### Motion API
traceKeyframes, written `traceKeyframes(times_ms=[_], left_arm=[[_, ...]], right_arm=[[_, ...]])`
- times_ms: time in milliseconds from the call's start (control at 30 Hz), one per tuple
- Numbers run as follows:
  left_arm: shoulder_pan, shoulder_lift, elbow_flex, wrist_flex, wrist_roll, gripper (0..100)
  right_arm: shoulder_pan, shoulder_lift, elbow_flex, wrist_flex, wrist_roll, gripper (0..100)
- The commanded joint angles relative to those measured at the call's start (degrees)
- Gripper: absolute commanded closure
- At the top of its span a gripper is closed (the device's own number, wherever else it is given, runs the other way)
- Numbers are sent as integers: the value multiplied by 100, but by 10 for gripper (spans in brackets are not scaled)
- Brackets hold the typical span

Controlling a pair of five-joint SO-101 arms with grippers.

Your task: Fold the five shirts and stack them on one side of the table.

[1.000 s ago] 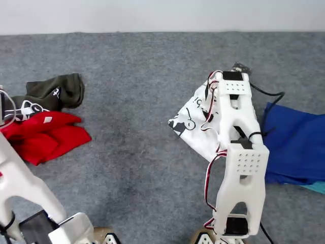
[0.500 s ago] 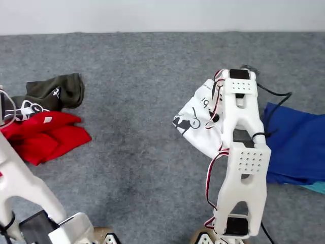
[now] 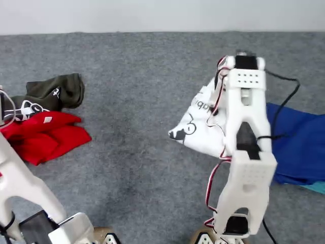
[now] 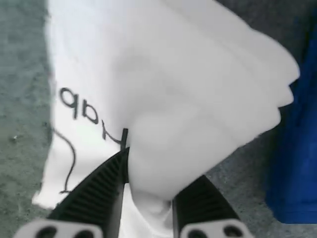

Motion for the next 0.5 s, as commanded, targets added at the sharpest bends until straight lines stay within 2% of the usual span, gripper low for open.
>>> traceKeyframes(times_ms=[0,233,467], left_arm=[[-18,-229,-40,114,-53,986],[-18,-229,-40,114,-53,986],[9,-229,-40,114,-53,986]], right_arm=[[303,-1024,-44,242,360,991],[1305,-1877,-35,251,1521,991],[2325,-1754,132,251,2673,991]])
